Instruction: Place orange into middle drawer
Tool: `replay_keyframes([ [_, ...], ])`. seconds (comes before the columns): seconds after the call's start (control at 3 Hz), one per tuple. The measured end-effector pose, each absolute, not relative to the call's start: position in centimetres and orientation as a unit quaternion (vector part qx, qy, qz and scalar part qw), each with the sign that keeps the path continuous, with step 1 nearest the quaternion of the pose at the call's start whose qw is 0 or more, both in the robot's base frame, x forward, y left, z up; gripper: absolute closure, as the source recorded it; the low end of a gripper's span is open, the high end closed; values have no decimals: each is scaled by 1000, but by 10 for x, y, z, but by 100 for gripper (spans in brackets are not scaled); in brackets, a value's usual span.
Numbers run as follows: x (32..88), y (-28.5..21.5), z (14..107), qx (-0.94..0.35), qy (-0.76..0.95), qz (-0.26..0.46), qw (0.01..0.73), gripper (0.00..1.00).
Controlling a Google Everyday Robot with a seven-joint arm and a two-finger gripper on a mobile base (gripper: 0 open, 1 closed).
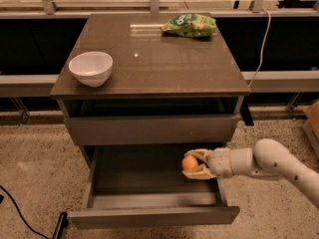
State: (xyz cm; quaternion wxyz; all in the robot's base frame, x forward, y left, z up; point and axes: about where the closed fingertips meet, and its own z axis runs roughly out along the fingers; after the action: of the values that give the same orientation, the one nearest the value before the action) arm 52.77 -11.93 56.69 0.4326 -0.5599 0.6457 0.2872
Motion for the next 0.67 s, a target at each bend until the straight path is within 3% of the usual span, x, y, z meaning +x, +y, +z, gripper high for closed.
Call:
replay_keyframes([
  [0.67,533,-121,492,-573,648,272,422,100],
])
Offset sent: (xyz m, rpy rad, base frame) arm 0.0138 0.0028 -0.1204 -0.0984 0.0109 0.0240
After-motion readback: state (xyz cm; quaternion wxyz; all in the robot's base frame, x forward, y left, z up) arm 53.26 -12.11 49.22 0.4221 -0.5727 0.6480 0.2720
